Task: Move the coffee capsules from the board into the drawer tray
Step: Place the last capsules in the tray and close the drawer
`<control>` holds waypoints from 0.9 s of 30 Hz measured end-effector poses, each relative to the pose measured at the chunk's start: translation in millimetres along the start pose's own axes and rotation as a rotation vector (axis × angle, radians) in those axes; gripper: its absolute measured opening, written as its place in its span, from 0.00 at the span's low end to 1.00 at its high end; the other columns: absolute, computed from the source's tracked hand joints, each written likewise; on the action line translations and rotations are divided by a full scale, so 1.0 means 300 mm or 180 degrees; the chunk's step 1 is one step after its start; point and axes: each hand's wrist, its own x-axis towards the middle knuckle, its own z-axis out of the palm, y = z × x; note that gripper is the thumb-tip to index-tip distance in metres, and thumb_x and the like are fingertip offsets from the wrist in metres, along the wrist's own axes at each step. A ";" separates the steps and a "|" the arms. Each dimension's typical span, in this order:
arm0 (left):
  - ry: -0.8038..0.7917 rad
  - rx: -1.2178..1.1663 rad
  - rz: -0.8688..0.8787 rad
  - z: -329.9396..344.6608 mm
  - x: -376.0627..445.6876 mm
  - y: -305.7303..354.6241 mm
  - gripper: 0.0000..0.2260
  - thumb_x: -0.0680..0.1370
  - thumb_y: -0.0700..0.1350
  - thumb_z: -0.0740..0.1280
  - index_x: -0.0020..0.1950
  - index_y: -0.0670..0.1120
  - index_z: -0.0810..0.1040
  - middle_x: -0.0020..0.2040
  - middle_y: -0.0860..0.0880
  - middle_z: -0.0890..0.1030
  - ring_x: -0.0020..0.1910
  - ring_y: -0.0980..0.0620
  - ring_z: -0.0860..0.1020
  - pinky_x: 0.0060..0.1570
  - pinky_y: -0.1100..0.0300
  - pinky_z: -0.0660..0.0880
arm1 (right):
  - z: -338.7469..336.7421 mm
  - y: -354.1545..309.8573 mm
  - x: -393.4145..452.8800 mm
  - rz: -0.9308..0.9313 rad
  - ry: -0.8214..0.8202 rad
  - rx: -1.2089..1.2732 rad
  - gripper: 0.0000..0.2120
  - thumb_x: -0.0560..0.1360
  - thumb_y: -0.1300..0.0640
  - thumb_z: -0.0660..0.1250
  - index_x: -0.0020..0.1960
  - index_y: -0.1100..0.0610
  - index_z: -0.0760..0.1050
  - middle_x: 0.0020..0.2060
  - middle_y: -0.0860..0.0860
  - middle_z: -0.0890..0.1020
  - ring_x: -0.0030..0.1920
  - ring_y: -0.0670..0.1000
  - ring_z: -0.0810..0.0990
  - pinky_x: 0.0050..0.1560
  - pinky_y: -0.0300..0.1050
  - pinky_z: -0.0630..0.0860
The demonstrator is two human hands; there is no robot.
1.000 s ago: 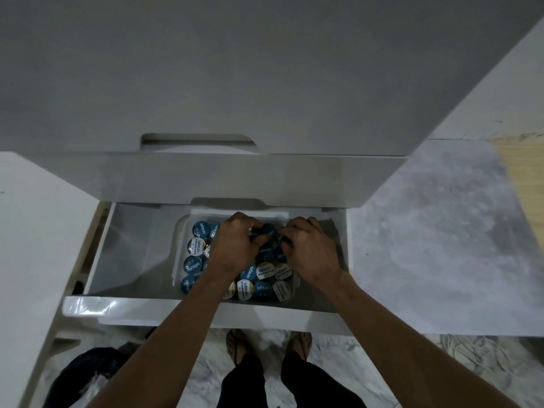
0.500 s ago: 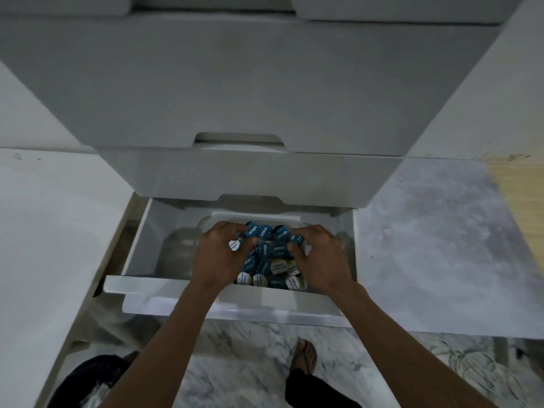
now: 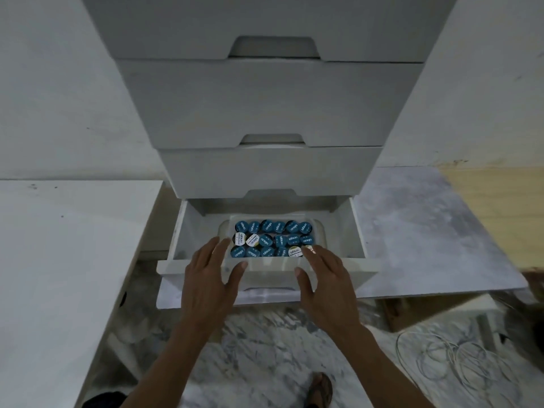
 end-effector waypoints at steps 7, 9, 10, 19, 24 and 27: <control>-0.0405 0.0597 -0.0021 0.052 -0.015 -0.063 0.34 0.77 0.69 0.46 0.78 0.55 0.45 0.80 0.50 0.48 0.79 0.49 0.46 0.76 0.46 0.45 | 0.040 0.022 -0.004 0.0348 -0.0069 -0.0733 0.31 0.80 0.37 0.47 0.79 0.45 0.46 0.79 0.47 0.48 0.79 0.50 0.43 0.76 0.60 0.45; -0.0500 0.0684 -0.0079 0.081 -0.011 -0.083 0.34 0.76 0.70 0.43 0.78 0.56 0.42 0.80 0.50 0.44 0.78 0.50 0.42 0.76 0.46 0.42 | 0.055 0.039 0.014 0.0384 -0.0115 -0.0884 0.32 0.79 0.36 0.45 0.79 0.44 0.40 0.79 0.46 0.45 0.78 0.50 0.40 0.76 0.61 0.41; -0.0522 0.0735 -0.0092 0.095 -0.009 -0.091 0.34 0.76 0.70 0.42 0.78 0.57 0.41 0.80 0.51 0.43 0.78 0.51 0.41 0.76 0.46 0.40 | 0.066 0.048 0.018 0.0407 -0.0152 -0.0933 0.32 0.79 0.35 0.43 0.78 0.44 0.39 0.79 0.46 0.44 0.78 0.50 0.39 0.76 0.61 0.40; -0.0272 0.1382 0.0139 0.168 -0.016 -0.143 0.32 0.78 0.67 0.45 0.78 0.52 0.56 0.78 0.47 0.58 0.77 0.46 0.57 0.75 0.42 0.49 | 0.167 0.128 -0.003 0.0213 -0.0091 -0.1341 0.33 0.79 0.35 0.44 0.79 0.47 0.47 0.79 0.49 0.50 0.79 0.54 0.45 0.74 0.69 0.42; -0.0172 0.1552 0.0141 0.204 0.034 -0.153 0.34 0.77 0.68 0.45 0.78 0.51 0.56 0.78 0.47 0.59 0.77 0.45 0.58 0.75 0.42 0.48 | 0.188 0.156 0.052 0.0129 -0.0032 -0.1486 0.33 0.79 0.34 0.41 0.79 0.48 0.46 0.79 0.50 0.51 0.79 0.55 0.47 0.73 0.69 0.42; -0.0110 0.1602 0.0180 0.228 0.086 -0.159 0.34 0.78 0.68 0.45 0.78 0.51 0.55 0.78 0.47 0.57 0.77 0.45 0.57 0.75 0.41 0.48 | 0.205 0.172 0.112 0.0075 0.0024 -0.1468 0.33 0.79 0.34 0.40 0.79 0.48 0.46 0.79 0.50 0.50 0.79 0.54 0.46 0.74 0.68 0.41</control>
